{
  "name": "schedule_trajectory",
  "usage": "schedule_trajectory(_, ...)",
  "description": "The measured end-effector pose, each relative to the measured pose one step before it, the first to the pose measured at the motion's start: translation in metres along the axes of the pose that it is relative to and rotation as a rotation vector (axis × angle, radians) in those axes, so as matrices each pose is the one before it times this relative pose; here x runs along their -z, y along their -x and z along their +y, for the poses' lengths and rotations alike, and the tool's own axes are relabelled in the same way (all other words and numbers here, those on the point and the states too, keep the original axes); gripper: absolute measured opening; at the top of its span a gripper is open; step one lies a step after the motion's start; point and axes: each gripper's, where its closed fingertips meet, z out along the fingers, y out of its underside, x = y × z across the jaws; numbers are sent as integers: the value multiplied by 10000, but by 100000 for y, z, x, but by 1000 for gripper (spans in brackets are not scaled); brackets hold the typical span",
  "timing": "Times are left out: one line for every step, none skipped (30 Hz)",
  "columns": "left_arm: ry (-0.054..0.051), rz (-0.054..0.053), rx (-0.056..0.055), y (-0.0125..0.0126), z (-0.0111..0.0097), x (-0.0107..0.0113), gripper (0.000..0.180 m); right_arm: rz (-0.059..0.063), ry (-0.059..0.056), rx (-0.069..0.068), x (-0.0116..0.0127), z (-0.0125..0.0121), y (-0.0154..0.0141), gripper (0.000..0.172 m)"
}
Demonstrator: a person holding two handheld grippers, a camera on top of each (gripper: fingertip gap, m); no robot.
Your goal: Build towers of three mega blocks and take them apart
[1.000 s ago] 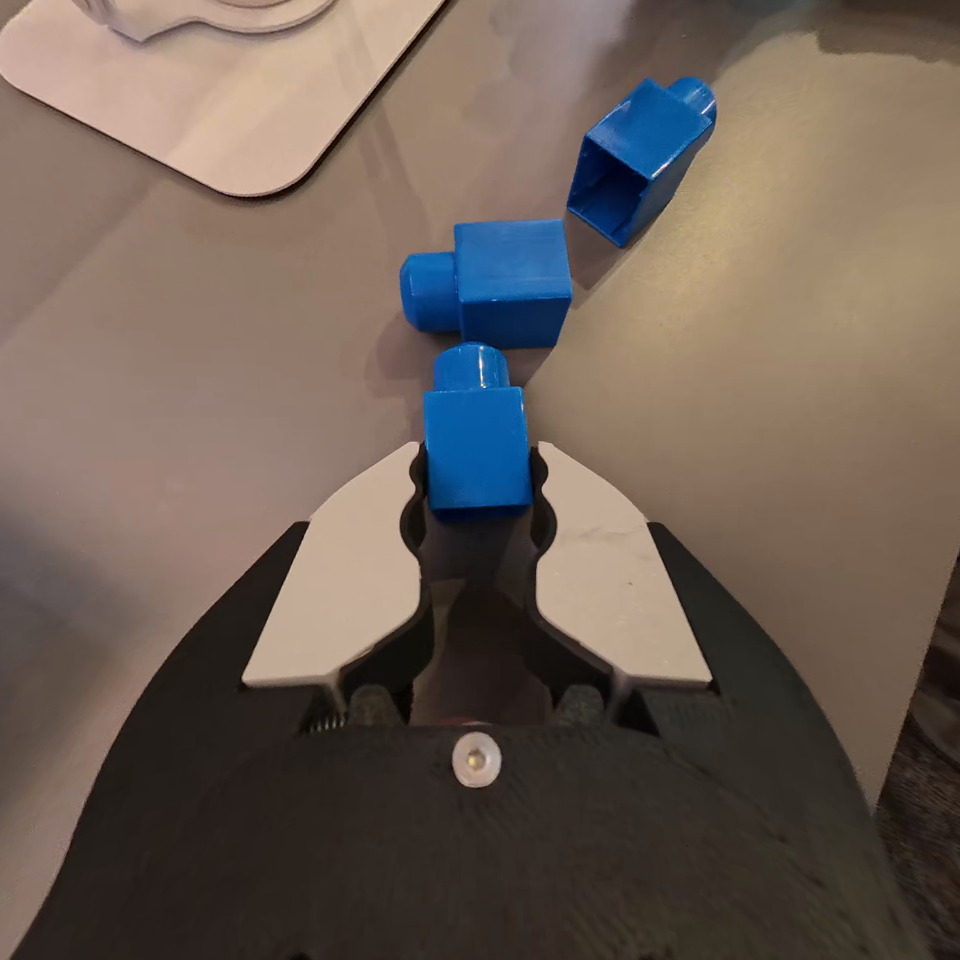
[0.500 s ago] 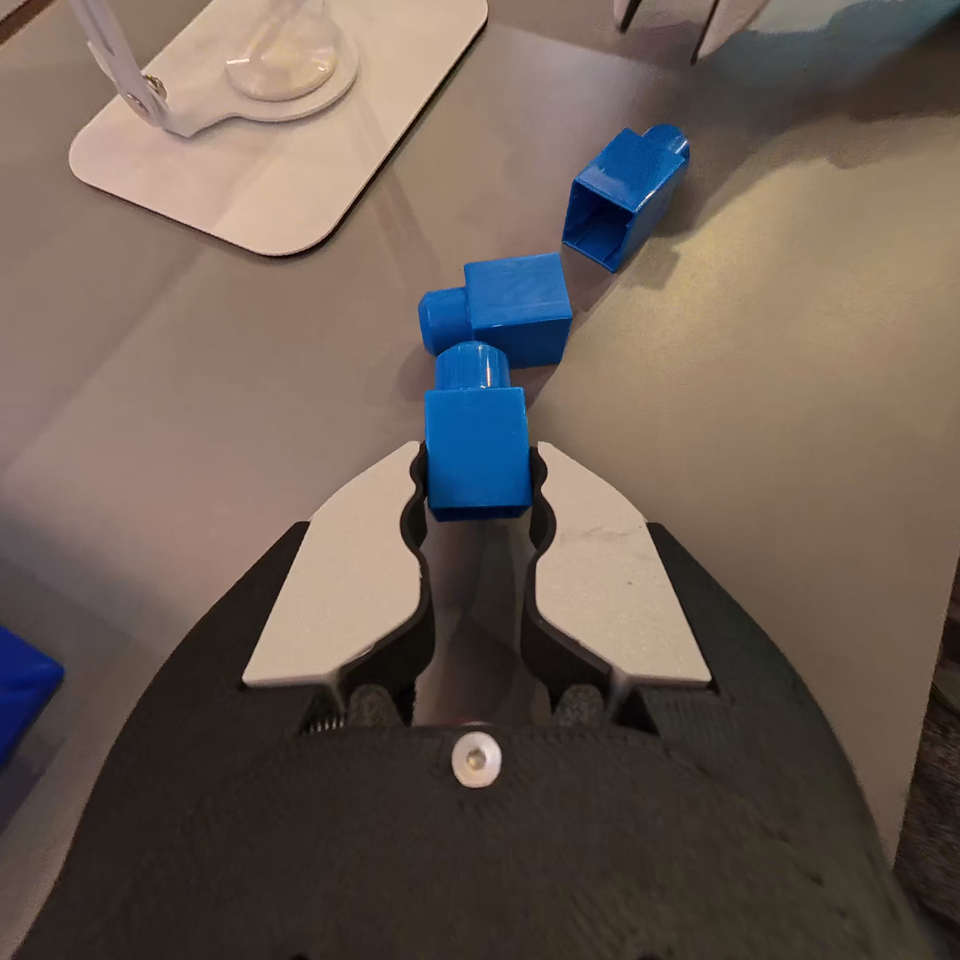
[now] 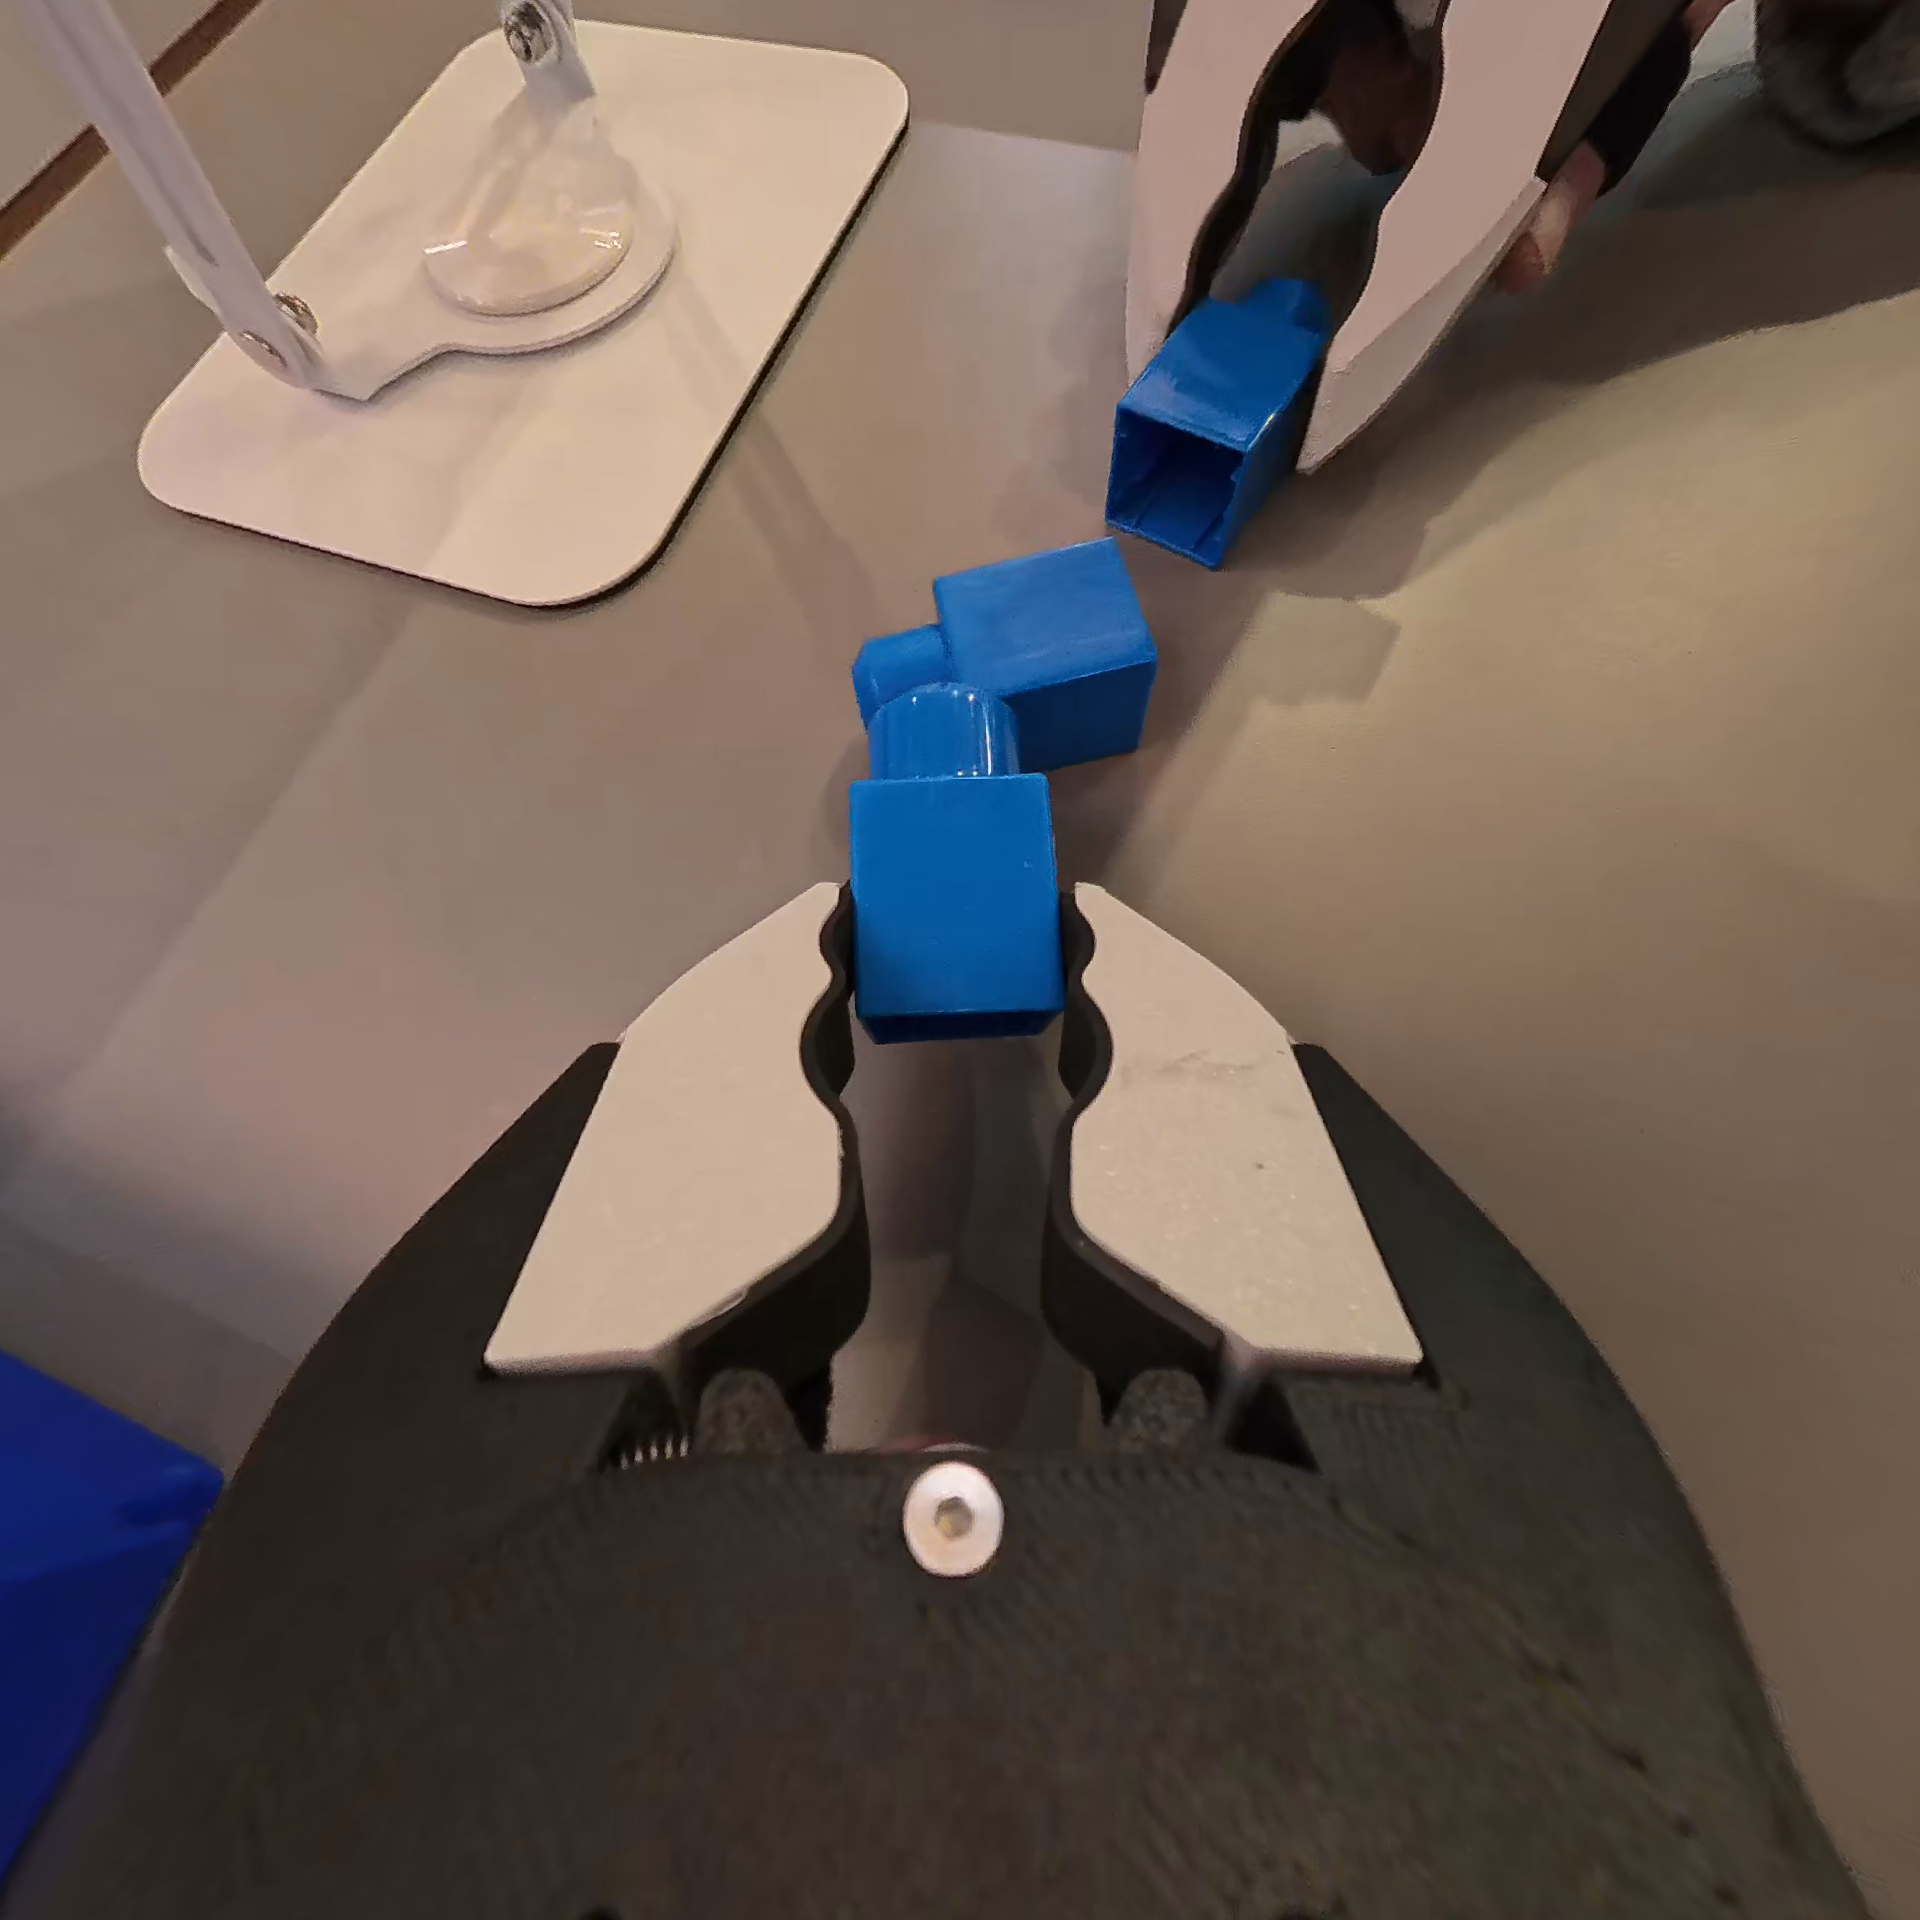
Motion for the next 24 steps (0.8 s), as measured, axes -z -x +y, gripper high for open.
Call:
schedule_trajectory(-64,22,-38,81,-92,15,36,-46,-123,-128,-98,-128,-81,36)
schedule_trajectory(-42,-15,-55,145,-95,38,36,-92,-59,-71,-5,-71,-28,36)
schedule_trajectory(-55,2,-82,121,-135,85,36,-11,-114,58,143,-168,-79,36)
schedule_trajectory(-54,50,-110,51,-191,96,36,52,-116,61,266,-209,-152,36)
schedule_trajectory(-61,16,-183,58,-246,128,36,13,-88,41,327,-221,-126,36)
schedule_trajectory(-52,-42,-196,127,-328,151,36,-52,-143,172,339,-324,-1,36)
schedule_trajectory(14,12,-187,76,-336,152,36,-2,-247,265,410,-553,11,36)
schedule_trajectory(-37,85,-287,-55,-505,174,36,3,-75,187,405,-476,-26,36)
schedule_trajectory(-28,46,-302,16,-585,148,36,-80,8,369,385,-420,105,36)
schedule_trajectory(52,-20,-272,191,-562,126,36,-31,-35,500,388,-518,68,36)
schedule_trajectory(28,79,-322,88,-638,79,36,158,-12,319,410,-498,-303,36)
schedule_trajectory(-39,67,-295,138,-746,60,36,63,-50,282,403,-524,-240,36)
schedule_trajectory(-36,63,-251,202,-755,-19,36,-32,-150,397,404,-610,-82,36)
schedule_trajectory(-4,76,-254,222,-702,-78,36,107,-104,267,373,-524,-359,36)
schedule_trajectory(-16,89,-273,224,-690,-133,36,85,-48,237,337,-413,-390,36)
schedule_trajectory(-42,61,-299,259,-688,-161,36,3,-54,301,302,-366,-233,36)
schedule_trajectory(-31,-47,-245,433,-634,-186,36,76,-53,233,294,-335,-331,36)
schedule_trajectory(-29,42,-179,337,-595,-214,36,109,12,147,266,-212,-398,36)
schedule_trajectory(-38,57,-220,246,-548,-194,36,15,-2,189,237,-180,-186,36)
schedule_trajectory(5,-141,-147,508,-402,-149,36,148,-18,190,275,-157,-290,36)
schedule_trajectory(0,-74,-47,396,-327,-106,36,179,-17,102,286,-135,-309,36)
schedule_trajectory(-43,84,-89,35,-317,-95,36,105,-37,83,250,-118,-186,36)
schedule_trajectory(-5,37,-95,4,-209,-72,36,94,-108,91,204,-173,-142,36)
schedule_trajectory(62,44,-109,-86,-70,-87,36,80,-44,60,144,-68,-116,36)
